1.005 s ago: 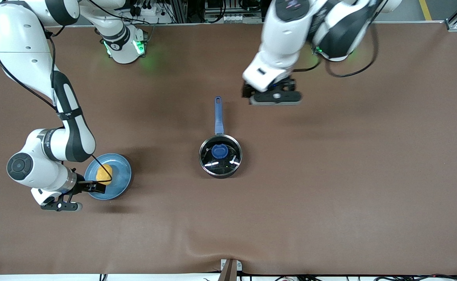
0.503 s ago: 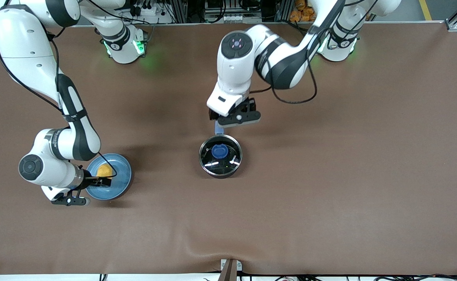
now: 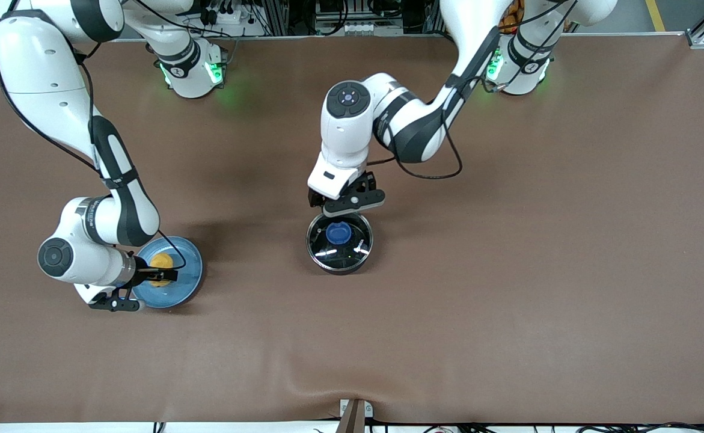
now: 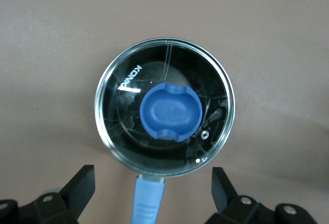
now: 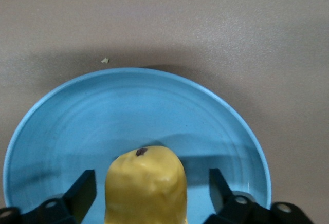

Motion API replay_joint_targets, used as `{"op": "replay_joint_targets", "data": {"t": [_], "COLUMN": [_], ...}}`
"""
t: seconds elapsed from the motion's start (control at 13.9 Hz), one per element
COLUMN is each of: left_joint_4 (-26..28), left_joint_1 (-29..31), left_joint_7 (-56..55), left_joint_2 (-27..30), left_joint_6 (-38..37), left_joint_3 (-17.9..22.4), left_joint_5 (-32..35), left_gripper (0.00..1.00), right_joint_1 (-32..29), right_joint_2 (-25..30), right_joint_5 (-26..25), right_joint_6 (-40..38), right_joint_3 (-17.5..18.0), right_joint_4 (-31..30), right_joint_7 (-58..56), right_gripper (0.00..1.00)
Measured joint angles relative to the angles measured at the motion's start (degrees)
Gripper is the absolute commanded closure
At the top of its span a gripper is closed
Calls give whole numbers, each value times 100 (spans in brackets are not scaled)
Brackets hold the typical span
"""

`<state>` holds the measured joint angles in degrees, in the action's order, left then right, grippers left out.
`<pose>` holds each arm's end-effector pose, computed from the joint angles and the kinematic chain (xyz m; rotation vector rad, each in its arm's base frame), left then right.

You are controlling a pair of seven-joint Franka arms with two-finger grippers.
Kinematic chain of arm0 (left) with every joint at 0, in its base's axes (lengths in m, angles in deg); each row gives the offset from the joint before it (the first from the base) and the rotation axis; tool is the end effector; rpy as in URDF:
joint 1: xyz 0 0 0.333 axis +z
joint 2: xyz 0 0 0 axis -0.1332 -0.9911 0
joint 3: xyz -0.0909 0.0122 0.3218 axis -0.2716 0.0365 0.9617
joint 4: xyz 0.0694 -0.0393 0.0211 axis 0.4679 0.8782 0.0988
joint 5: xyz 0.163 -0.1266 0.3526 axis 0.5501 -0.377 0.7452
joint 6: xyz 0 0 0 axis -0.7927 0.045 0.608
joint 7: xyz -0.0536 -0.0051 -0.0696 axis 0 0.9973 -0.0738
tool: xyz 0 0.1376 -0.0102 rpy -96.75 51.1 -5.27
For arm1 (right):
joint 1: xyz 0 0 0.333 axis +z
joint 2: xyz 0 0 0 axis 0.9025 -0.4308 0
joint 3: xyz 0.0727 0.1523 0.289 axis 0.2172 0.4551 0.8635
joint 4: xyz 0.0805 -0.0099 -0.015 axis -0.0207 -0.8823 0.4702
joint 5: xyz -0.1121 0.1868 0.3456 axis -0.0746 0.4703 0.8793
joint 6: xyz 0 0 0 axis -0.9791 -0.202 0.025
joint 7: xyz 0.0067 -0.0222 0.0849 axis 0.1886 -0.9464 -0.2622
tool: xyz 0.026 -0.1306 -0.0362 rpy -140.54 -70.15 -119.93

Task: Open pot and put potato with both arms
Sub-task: 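Grasp the potato with the right gripper while the left gripper grasps the knob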

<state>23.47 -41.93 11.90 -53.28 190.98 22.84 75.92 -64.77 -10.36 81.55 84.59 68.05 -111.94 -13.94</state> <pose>0.5153 -0.5739 0.3173 2.9983 0.3994 0.1901 0.6951 -0.0091 0.1594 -3.0989 0.1052 0.1286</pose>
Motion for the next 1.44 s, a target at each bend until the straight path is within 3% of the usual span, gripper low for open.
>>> {"op": "replay_joint_targets", "data": {"t": [0.14,0.36,1.44], "left_joint_4": [-39,-56,-80], "left_joint_1": [-68,-111,-285], "left_joint_7": [0,0,0], "left_joint_2": [-171,-313,-664], "left_joint_6": [203,417,1121], "left_joint_3": [62,156,523], "left_joint_5": [0,0,0], "left_gripper": [0,0,0], "right_joint_1": [11,57,313], "right_joint_2": [1,27,1021], "right_joint_5": [1,1,86], "right_joint_6": [0,0,-502], "right_joint_3": [9,16,61], "right_joint_4": [0,8,300], "right_joint_7": [0,0,10], "right_gripper": [77,91,93]}}
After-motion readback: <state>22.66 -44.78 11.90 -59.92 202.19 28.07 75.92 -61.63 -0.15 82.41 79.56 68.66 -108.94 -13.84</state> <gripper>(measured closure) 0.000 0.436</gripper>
